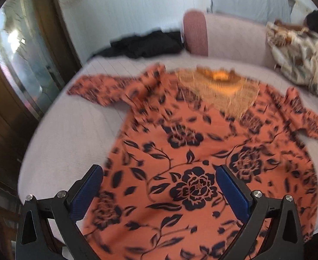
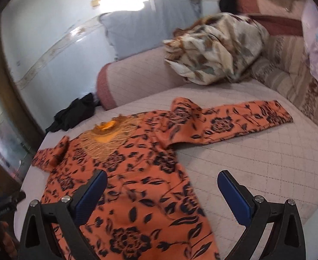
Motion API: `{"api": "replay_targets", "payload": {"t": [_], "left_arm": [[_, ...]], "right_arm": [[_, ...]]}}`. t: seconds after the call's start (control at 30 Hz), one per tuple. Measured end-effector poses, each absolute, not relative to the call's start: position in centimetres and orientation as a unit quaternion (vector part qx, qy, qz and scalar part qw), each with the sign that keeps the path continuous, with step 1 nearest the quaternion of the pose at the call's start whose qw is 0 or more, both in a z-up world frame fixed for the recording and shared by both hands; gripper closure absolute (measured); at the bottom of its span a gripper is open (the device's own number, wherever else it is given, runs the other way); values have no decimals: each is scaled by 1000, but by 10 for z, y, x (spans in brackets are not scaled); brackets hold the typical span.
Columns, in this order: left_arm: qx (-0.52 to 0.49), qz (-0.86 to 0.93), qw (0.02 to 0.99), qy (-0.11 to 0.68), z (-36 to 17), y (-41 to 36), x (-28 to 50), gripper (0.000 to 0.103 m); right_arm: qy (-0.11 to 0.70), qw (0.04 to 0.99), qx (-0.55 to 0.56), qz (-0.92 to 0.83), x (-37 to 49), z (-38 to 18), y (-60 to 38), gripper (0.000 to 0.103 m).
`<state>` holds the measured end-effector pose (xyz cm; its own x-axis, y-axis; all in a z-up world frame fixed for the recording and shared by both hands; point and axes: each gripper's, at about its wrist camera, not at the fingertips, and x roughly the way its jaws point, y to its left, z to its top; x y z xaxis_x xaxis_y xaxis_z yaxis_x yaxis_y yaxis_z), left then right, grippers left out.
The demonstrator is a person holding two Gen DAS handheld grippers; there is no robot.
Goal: Fold small clothes
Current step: 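Grasp the sleeve cuff of the orange blouse with the right gripper, then fold the held sleeve across the blouse body with the right gripper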
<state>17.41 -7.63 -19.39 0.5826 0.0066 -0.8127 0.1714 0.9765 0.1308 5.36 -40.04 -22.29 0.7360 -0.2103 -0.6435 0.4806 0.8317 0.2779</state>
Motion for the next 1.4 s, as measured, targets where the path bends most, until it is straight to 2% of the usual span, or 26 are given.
{"api": "replay_targets", "payload": {"t": [0.1,0.27,0.37,0.5,0.63,0.67,0.73,0.77,0.8,0.93,1.03,1.2,1.4], "left_arm": [[96,-42,868,485,-230,-86,205,0],[93,-40,878,469,-252,-95,228,0],[59,-67,849,521,-274,-96,241,0],[78,-60,864,494,-275,-102,237,0],[62,-55,870,486,-275,-99,235,0],[65,-53,870,486,-275,-100,235,0],[64,-54,869,488,-275,-100,235,0],[65,-54,868,489,-277,-100,239,0],[67,-54,867,490,-276,-100,241,0],[70,-43,868,490,-268,-102,254,0],[56,-16,898,436,-243,-95,252,0],[66,55,925,371,-218,-75,255,0],[42,112,928,353,-206,-32,262,0]], "right_arm": [[297,869,311,-245,55,-251,-476,0],[241,791,479,-293,39,-294,-583,1],[203,755,549,-297,34,-314,-634,8],[172,719,597,-313,39,-338,-682,28],[152,727,577,-339,58,-337,-710,31],[157,730,567,-348,65,-337,-716,38],[166,737,543,-365,77,-339,-727,58],[177,741,532,-369,82,-340,-731,81],[187,742,528,-368,86,-342,-735,93],[164,768,499,-365,89,-320,-727,96],[129,827,438,-329,102,-268,-694,96],[76,897,399,-174,133,-194,-599,96],[113,914,389,-22,220,-165,-467,96]]}}
